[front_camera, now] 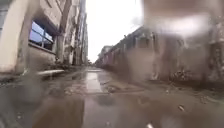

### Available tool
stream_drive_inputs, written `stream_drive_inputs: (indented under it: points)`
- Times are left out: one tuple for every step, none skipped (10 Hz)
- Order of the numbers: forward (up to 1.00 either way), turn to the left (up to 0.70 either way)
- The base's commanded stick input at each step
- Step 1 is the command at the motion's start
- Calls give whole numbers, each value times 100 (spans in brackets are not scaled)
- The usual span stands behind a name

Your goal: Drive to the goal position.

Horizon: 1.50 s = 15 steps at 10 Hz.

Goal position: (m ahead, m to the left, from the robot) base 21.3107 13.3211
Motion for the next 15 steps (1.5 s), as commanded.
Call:
stream_drive_inputs:
  points:
    - [30,2]
    - [30,2]
    - [30,2]
    - [30,2]
    - [30,2]
    - [30,2]
    - [30,2]
    - [30,2]
    - [30,2]
    - [35,2]
    - [46,2]
    - [50,2]
    - [50,2]
    - [50,2]
    - [50,2]
